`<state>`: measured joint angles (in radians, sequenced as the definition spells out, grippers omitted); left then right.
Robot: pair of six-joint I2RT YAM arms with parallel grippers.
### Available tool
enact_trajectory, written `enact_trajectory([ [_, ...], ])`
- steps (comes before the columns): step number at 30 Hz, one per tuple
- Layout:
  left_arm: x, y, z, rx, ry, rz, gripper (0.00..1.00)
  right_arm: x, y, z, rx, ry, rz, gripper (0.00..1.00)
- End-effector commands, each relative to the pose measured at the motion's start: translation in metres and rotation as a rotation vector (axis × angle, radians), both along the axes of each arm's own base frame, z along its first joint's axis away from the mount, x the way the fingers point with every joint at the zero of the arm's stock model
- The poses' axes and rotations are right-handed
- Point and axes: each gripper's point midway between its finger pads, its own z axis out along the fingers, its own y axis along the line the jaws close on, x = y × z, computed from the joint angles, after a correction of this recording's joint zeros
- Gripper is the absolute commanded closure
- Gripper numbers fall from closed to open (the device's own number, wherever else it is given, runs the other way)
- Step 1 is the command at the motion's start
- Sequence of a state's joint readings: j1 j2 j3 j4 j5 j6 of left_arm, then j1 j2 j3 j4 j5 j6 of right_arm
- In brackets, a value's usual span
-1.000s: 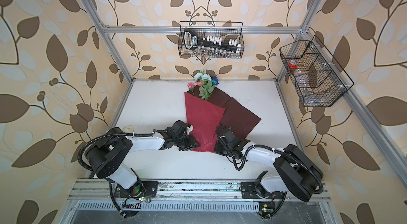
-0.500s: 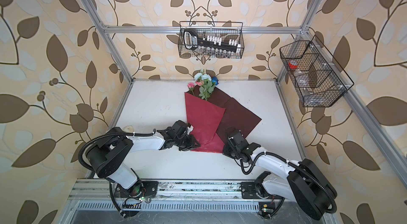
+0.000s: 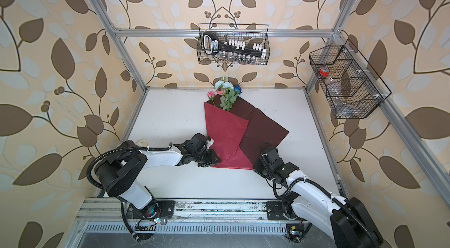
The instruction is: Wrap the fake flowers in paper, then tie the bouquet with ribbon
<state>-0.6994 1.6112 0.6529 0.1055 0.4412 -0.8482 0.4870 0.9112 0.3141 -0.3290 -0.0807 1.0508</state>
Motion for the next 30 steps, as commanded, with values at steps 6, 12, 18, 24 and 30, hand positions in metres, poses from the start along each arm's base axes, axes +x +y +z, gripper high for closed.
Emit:
enact_trajectory([
  [6,-0.011,0.013,-0.015,0.071,0.062,0.010,0.74,-0.008,0.013,0.025,0.109,-0.001,0.022,0.56],
  [12,-0.010,0.012,-0.014,0.069,0.060,0.010,0.74,-0.022,0.023,0.022,0.203,0.025,0.013,0.44],
  [18,-0.011,0.013,-0.014,0.070,0.059,0.010,0.74,-0.023,0.032,0.015,0.267,-0.007,-0.004,0.29],
  [24,-0.011,0.012,-0.013,0.065,0.059,0.008,0.74,-0.006,0.034,0.005,0.308,-0.083,-0.059,0.27],
  [30,-0.011,0.012,-0.013,0.063,0.056,0.008,0.74,0.019,0.019,0.001,0.283,-0.228,-0.166,0.23],
])
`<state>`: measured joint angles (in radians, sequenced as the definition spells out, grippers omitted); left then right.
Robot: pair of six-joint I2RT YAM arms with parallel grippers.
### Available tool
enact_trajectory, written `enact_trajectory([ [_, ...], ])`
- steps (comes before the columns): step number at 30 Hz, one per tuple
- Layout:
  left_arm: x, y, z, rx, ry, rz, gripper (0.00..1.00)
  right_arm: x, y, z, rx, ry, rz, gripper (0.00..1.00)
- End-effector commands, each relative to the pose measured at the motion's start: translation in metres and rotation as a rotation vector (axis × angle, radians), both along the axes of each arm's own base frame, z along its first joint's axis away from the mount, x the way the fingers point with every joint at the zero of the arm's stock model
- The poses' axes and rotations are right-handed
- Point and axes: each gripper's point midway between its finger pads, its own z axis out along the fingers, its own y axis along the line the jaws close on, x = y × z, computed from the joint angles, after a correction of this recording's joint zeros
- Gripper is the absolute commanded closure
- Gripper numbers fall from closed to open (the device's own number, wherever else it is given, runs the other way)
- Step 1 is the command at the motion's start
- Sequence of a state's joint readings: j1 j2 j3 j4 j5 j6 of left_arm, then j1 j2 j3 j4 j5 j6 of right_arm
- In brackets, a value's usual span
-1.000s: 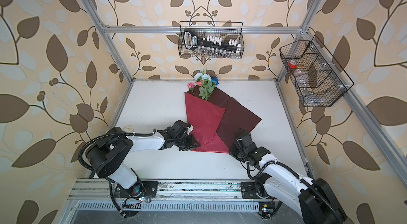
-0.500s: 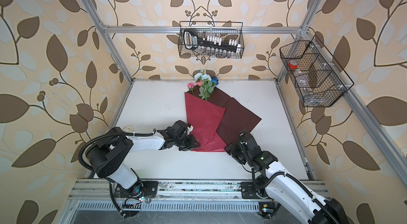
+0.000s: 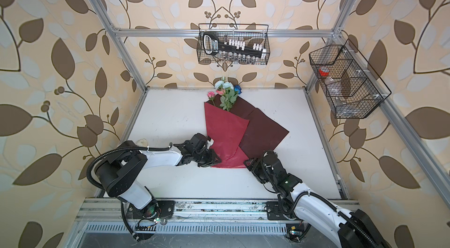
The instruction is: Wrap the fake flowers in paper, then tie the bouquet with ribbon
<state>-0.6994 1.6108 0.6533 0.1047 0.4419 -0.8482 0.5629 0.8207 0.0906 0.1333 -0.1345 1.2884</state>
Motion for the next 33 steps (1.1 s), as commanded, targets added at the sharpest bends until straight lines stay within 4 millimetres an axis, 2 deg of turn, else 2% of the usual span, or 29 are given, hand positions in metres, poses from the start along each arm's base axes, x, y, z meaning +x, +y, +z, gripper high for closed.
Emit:
enact_trajectory([
  [1,-0.011,0.013,-0.013,0.064,0.057,0.008,0.74,0.016,-0.020,-0.007,-0.038,-0.068,-0.136,0.23],
  [9,-0.013,0.013,-0.013,0.066,0.066,0.005,0.74,0.054,-0.043,0.015,-0.120,-0.220,-0.193,0.14],
  [13,-0.013,0.012,-0.014,0.060,0.069,0.001,0.74,0.071,-0.051,0.012,-0.142,-0.231,-0.180,0.13],
  [17,-0.014,0.011,-0.013,0.055,0.069,-0.004,0.74,0.092,-0.050,0.011,-0.136,-0.239,-0.131,0.14],
  [20,-0.015,0.011,-0.013,0.054,0.067,-0.005,0.74,0.112,-0.052,0.016,-0.136,-0.250,-0.104,0.19],
  [23,-0.015,0.012,-0.014,0.055,0.068,-0.003,0.74,0.129,-0.066,0.021,-0.151,-0.255,-0.132,0.24],
  [29,-0.014,0.011,-0.008,0.039,0.052,-0.006,0.74,0.151,-0.086,0.025,-0.252,-0.261,-0.120,0.38],
  [33,-0.011,0.010,0.001,0.033,0.018,-0.014,0.70,0.164,-0.092,0.027,-0.339,-0.268,-0.089,0.56],
])
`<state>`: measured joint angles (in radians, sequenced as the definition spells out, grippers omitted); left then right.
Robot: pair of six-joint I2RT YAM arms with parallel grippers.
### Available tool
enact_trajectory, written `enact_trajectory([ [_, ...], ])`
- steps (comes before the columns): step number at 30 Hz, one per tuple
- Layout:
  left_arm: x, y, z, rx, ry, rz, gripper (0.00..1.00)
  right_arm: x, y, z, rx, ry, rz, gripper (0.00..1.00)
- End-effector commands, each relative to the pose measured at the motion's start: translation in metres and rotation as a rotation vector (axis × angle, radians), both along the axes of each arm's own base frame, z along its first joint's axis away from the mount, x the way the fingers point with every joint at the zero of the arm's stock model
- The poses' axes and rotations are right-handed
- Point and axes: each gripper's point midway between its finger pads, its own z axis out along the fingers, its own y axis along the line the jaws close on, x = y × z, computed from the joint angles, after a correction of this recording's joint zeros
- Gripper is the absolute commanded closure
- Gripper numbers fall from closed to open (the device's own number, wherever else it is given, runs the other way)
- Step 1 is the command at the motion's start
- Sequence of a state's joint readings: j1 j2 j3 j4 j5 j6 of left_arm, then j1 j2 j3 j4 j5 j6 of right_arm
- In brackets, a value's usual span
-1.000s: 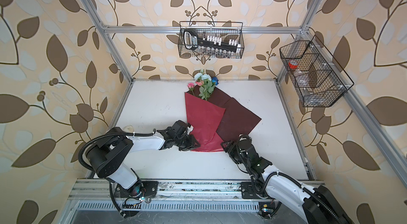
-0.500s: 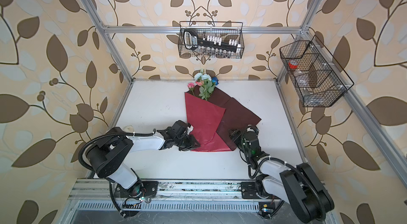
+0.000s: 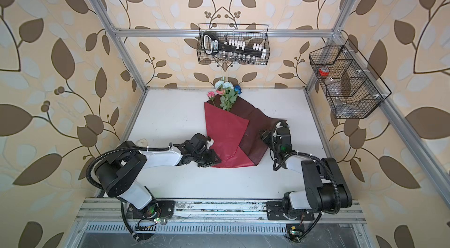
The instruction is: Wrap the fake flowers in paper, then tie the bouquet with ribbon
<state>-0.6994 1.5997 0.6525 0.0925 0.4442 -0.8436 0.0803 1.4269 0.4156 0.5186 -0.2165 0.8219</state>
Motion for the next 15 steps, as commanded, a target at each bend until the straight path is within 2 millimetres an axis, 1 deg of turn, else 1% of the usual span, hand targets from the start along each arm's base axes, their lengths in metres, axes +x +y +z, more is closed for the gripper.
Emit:
enact_trajectory([
  [1,-0.009,0.009,0.002,0.029,0.008,-0.012,0.69,0.006,-0.003,-0.007,-0.105,0.026,0.051,0.61],
  [3,-0.006,0.007,0.008,0.022,-0.011,-0.014,0.68,0.012,-0.003,-0.009,-0.131,0.035,0.062,0.68],
  [4,-0.005,0.007,0.011,0.018,-0.021,-0.016,0.67,0.015,-0.004,-0.011,-0.140,0.043,0.065,0.72],
  [8,0.000,0.006,0.023,0.012,-0.066,-0.022,0.64,0.017,-0.007,-0.016,-0.164,0.064,0.060,0.86],
  [12,0.009,0.002,0.039,-0.002,-0.126,-0.022,0.63,0.017,-0.008,-0.011,-0.189,0.062,0.068,0.93],
  [15,0.022,-0.007,0.051,-0.021,-0.172,-0.029,0.63,0.016,-0.007,-0.005,-0.215,0.064,0.072,0.94],
])
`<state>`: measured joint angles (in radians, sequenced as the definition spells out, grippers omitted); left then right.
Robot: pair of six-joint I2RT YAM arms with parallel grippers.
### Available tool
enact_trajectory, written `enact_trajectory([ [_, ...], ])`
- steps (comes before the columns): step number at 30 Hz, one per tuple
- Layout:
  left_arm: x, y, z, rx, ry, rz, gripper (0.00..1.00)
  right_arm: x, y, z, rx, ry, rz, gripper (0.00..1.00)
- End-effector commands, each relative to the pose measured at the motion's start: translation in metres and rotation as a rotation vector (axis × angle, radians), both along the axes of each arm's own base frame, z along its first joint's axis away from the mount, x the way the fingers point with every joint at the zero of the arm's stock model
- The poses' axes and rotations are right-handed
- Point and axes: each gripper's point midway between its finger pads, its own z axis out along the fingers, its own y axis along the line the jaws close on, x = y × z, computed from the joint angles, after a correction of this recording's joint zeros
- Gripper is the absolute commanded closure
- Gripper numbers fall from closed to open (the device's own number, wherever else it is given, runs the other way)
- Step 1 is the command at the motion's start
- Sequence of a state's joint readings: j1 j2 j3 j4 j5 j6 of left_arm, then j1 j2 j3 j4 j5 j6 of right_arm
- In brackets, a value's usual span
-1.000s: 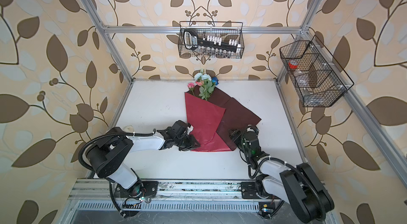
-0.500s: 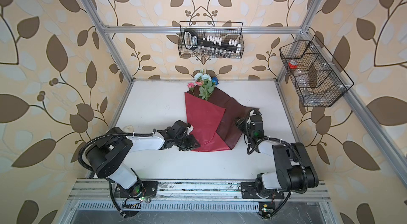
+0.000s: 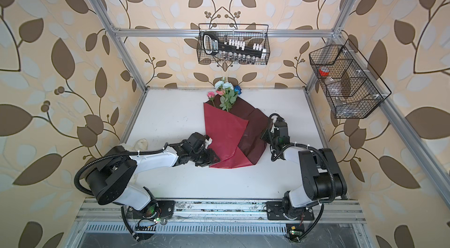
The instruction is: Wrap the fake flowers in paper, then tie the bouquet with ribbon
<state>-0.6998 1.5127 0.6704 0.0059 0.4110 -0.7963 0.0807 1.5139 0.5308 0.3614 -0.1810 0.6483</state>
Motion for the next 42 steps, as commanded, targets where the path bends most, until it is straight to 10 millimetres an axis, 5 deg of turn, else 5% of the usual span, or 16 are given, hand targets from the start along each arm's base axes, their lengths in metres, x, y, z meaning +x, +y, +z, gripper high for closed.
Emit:
enact_trajectory([
  [1,0.026,-0.017,0.033,-0.045,-0.124,-0.023,0.63,0.003,-0.001,0.016,-0.054,-0.014,0.011,0.94],
  [5,0.038,-0.034,0.035,-0.076,-0.137,-0.046,0.64,0.001,0.009,0.024,-0.109,-0.004,0.040,0.95],
  [15,0.041,-0.057,0.002,-0.144,-0.026,-0.051,0.69,0.005,0.054,0.059,-0.176,-0.064,0.136,1.00],
  [25,0.024,-0.050,-0.025,-0.102,0.039,-0.056,0.70,0.019,0.130,0.094,-0.212,-0.111,0.285,1.00],
  [33,0.020,-0.033,-0.006,-0.060,-0.001,-0.023,0.65,0.026,0.156,0.103,-0.345,-0.106,0.302,1.00],
  [42,0.029,0.005,0.027,0.059,-0.081,0.117,0.59,0.028,0.188,0.090,-0.413,-0.067,0.402,1.00],
])
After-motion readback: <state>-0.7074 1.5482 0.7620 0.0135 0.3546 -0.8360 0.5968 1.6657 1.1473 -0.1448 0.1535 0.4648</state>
